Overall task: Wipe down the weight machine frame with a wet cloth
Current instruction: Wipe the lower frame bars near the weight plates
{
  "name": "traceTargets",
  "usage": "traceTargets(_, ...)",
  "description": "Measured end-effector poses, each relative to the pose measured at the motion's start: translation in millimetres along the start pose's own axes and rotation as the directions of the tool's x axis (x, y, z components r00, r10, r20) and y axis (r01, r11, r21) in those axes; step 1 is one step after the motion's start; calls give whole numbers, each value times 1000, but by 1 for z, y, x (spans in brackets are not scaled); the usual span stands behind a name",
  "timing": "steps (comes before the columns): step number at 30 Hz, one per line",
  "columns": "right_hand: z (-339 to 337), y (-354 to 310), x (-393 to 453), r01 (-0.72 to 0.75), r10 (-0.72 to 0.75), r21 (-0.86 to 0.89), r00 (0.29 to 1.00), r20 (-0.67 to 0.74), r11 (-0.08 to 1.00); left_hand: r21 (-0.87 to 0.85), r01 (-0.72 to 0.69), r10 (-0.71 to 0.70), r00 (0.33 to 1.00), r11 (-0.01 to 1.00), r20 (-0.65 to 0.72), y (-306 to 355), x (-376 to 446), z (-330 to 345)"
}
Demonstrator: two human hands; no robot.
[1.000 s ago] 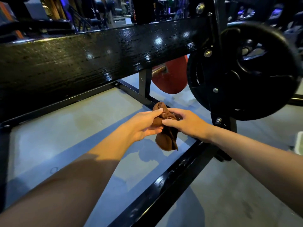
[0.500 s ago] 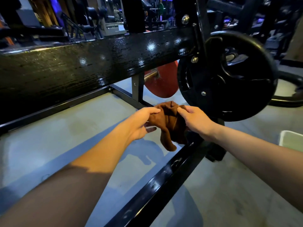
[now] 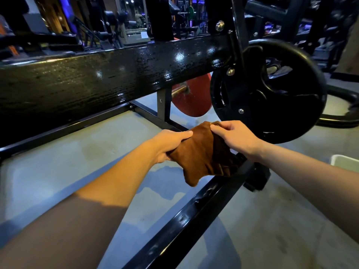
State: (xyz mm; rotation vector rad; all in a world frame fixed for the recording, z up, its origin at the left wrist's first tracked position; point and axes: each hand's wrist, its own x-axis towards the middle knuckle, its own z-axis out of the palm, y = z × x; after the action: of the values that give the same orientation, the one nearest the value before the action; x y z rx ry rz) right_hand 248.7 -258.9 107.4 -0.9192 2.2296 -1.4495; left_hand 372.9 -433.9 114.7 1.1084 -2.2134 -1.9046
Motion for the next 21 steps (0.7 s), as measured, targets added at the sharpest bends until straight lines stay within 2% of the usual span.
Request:
traceTargets(2, 5, 1, 1, 108, -123, -171, 989, -80, 979, 47, -22, 25, 997, 999, -75, 3, 1, 0)
traceTargets(4, 13, 1, 0, 156, -223, -337, 960, -170, 929, 31, -28, 31, 994, 999, -103, 6, 0, 1)
traceTargets(7, 26, -10, -13, 245, -346, -394, 915, -208, 886, -155, 7, -5, 1000, 988, 16, 14, -6, 6)
traceTargets(10, 37, -25, -27, 365, -425, -386, 902, -80, 847, -348, 24, 35, 986, 937, 161, 17, -12, 7)
traceTargets(12, 41, -28, -28, 337, -352, -304, 936, 5, 891, -349, -21, 72, 988, 937, 135, 13, -10, 6)
traceTargets(14, 35, -31, -22, 175, -175, -33, 984, -11, 984, -343, -36, 71, 993, 939, 91, 9, -8, 2)
traceTargets(15, 31, -29, -18, 108, -107, 59, 994, -26, 992, -321, -32, 59, 995, 946, 76, 8, -9, -1)
traceTargets(16, 25, -26, -13, 83, -81, 54, 996, -40, 995, -286, -35, 58, 996, 958, 73, 7, -9, -5)
traceTargets(17, 19, -24, -9, 86, -88, -43, 995, -38, 995, -256, -40, 65, 994, 966, 89, 8, -10, -8)
traceTargets(19, 11, -21, -8, 84, -70, -137, 992, 102, 987, -202, -73, 105, 983, 977, 151, 10, -16, -13)
traceTargets(21, 9, -21, -9, 67, -41, -99, 969, 245, 993, -171, -115, 151, 965, 979, 215, 11, -21, -15)
